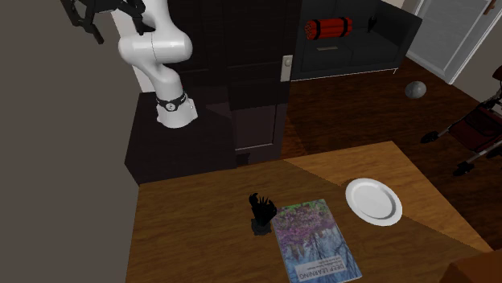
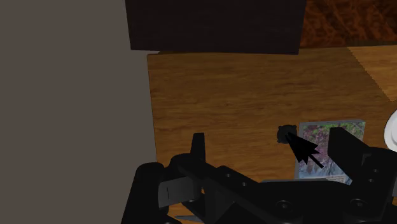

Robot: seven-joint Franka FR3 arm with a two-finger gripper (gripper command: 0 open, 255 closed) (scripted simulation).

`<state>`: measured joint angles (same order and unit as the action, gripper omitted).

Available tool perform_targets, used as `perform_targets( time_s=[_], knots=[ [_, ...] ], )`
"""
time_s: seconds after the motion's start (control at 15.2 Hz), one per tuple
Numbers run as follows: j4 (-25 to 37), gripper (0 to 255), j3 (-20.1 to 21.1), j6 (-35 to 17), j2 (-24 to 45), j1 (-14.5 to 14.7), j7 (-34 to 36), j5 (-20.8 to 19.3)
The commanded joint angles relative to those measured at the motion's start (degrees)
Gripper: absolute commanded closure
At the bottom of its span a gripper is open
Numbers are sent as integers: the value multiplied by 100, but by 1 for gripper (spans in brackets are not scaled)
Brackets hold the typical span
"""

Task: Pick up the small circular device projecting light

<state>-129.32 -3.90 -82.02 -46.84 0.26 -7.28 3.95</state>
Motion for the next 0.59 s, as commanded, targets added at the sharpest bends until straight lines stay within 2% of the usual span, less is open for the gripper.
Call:
perform_targets(
  time_s=[0.0, 0.53],
  knots=[
    [0, 0, 0, 0, 0, 0, 0, 0],
    [-541, 0, 548, -1337, 802, 298, 173, 261]
  ],
)
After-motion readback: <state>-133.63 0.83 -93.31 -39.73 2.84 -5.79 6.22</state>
